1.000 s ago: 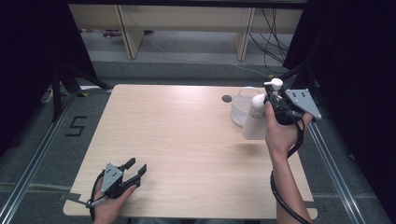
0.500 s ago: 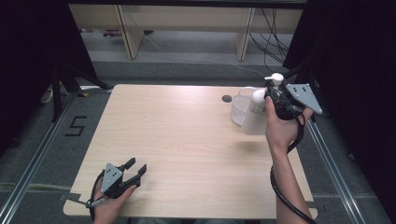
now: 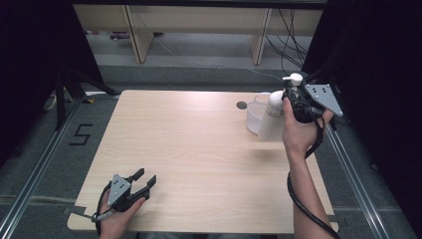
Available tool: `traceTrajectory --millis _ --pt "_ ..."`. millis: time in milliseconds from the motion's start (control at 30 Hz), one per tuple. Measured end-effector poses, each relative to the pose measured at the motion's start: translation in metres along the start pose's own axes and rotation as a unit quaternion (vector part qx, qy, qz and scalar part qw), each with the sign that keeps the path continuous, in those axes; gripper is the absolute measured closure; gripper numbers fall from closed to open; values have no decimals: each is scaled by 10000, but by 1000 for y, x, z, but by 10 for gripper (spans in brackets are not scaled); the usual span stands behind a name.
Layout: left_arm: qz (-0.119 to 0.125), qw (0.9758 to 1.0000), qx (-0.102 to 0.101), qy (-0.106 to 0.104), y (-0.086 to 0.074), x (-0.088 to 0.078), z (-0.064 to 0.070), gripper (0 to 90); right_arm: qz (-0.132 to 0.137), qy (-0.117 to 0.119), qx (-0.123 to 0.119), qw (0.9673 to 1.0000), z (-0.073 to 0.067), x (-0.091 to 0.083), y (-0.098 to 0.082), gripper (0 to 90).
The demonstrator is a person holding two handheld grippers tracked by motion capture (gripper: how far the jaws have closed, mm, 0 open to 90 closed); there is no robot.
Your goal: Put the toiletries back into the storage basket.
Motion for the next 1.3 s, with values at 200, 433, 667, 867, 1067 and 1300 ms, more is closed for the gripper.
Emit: traceTrajectory --millis 200,433,667,867,1067,1300 --pt "4 10000 -11 -5 0 0 0 460 7 -28 -56 10000 1 5 2 602" --pt "4 10000 -10 -6 0 0 0 460 14 -58 -61 10000 2 11 3 602" --pt "-8 10000 11 5 0 0 0 460 -25 -75 -13 10000 3 18 5 602" --pt "3 10000 -9 1 0 0 0 460 -17 -85 127 9999 3 23 5 602" --pt "-2 10000 2 2 0 0 0 460 -38 -62 72 9999 6 29 7 602" --pt "-2 10000 -1 -9 0 0 0 460 -82 -43 77 9999 6 33 10 601"
Point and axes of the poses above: each handheld gripper's, and its own axes: x roughly forward along the jaws, y roughly out of its top, z roughly to its right, the point moved 7 cm from there along x, roughly forward along the jaws, and after that the axes turned 15 degrees about z, right-handed, at the moved point
